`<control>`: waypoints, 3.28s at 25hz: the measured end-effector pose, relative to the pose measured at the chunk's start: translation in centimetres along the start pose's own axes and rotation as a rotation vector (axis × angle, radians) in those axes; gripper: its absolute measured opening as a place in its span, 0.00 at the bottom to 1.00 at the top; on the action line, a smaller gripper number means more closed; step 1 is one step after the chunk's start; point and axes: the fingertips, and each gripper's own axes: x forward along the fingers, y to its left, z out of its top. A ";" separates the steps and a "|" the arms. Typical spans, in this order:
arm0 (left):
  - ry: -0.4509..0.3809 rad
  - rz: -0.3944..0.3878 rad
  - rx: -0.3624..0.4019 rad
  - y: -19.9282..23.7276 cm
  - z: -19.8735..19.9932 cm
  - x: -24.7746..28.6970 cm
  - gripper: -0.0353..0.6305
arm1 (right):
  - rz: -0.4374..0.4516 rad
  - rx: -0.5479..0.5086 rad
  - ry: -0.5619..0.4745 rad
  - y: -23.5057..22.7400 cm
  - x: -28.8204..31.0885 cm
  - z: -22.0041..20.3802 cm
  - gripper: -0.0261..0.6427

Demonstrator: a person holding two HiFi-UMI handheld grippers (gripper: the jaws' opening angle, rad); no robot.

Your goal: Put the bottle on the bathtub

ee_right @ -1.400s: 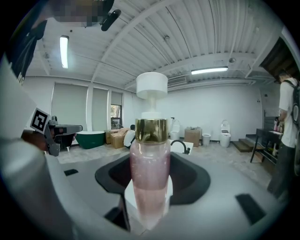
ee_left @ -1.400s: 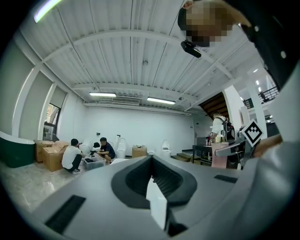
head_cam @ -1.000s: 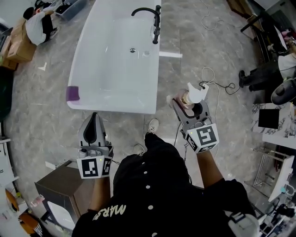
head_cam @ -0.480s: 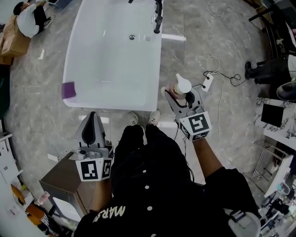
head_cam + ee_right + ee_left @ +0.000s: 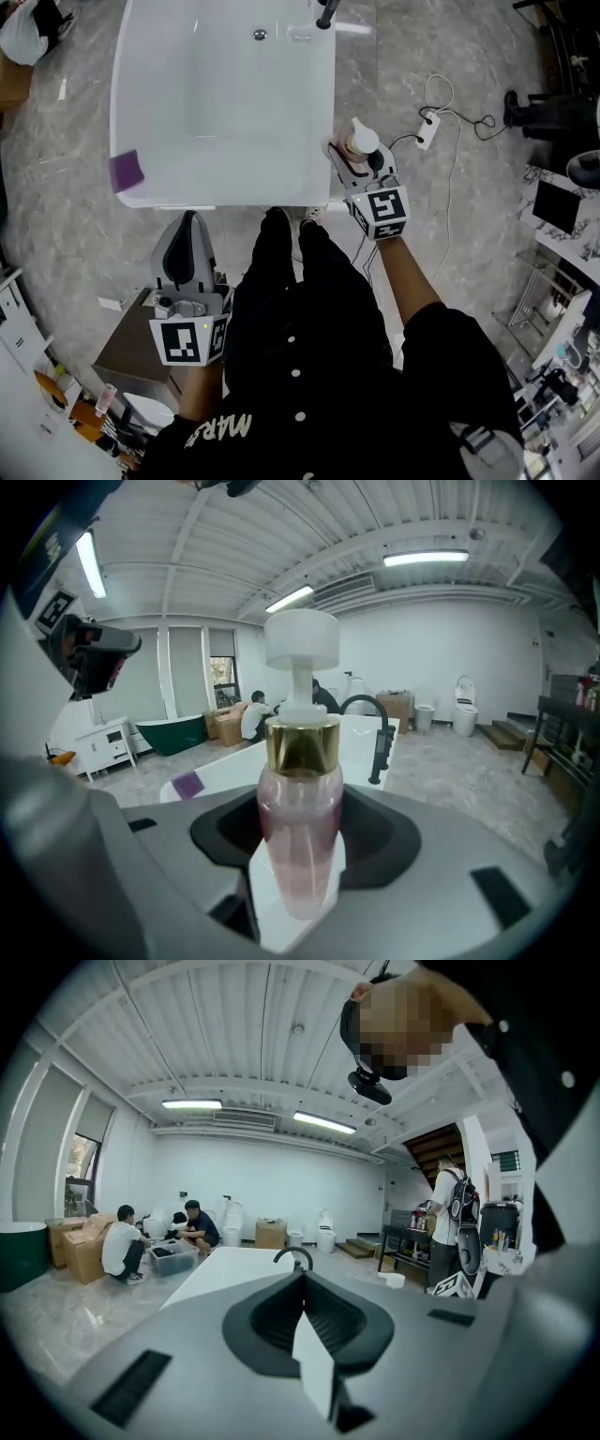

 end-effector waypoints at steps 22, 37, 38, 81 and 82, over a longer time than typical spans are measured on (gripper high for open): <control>0.118 0.056 -0.029 2.6 -4.5 0.7 0.07 | -0.060 0.020 0.141 -1.3 7.0 -9.9 0.37; 0.086 0.045 -0.023 2.3 -3.7 0.6 0.07 | -0.008 -0.019 0.212 0.2 6.7 -11.3 0.60; 0.075 0.046 -0.020 2.4 -3.3 0.6 0.07 | 0.005 -0.038 0.211 0.4 6.2 -11.1 0.59; -0.314 0.094 0.132 6.0 12.4 0.0 0.07 | -0.233 -0.125 -0.531 -3.5 -18.6 28.0 0.04; -0.311 0.101 0.132 6.2 12.2 0.0 0.07 | -0.233 -0.124 -0.533 -3.5 -18.7 28.0 0.04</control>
